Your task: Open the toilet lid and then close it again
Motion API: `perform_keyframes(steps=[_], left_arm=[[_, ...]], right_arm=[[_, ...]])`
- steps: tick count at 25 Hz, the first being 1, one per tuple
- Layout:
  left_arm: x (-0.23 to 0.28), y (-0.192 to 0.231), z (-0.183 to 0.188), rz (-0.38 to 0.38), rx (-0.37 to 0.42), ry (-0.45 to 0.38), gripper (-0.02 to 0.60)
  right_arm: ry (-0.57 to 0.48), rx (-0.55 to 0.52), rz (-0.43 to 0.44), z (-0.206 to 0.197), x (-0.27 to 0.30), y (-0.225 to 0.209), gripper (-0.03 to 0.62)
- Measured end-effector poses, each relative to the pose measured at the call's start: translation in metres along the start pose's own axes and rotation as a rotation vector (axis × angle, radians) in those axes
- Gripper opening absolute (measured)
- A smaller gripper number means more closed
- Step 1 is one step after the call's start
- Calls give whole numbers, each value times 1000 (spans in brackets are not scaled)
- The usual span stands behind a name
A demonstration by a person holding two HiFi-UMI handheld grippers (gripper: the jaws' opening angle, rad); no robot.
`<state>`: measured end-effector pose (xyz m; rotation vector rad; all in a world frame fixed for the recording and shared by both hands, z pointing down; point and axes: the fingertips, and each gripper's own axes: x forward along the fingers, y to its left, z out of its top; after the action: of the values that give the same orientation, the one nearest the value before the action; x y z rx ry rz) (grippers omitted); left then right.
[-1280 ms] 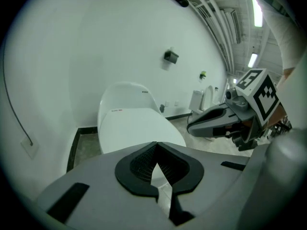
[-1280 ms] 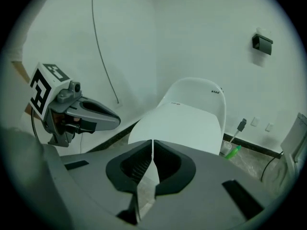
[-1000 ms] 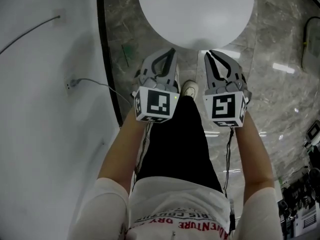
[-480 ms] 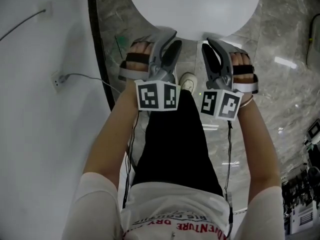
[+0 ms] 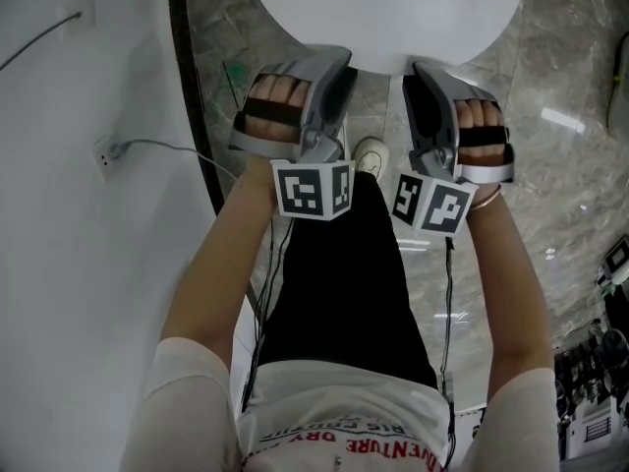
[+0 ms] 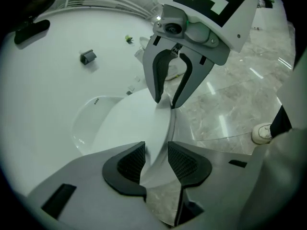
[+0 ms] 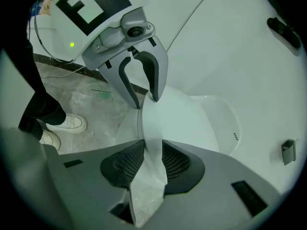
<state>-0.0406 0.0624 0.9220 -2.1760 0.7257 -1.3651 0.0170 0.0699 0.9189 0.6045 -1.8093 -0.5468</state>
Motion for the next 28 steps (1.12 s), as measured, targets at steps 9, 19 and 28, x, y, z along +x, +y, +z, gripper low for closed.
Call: perform_keyframes(steps=[9,19,28], left_arm=[[-5,7,2,-29,26,-17,153],[-28,43,21,10,-10,-29,134],[-67,92,49,-57,-29,-40,114]], right_arm=[[-2,29,32,3,-9,-10,89],[-43,40,21,15,-40,-42,89],[-67,15,0,33,-84,-91,89]])
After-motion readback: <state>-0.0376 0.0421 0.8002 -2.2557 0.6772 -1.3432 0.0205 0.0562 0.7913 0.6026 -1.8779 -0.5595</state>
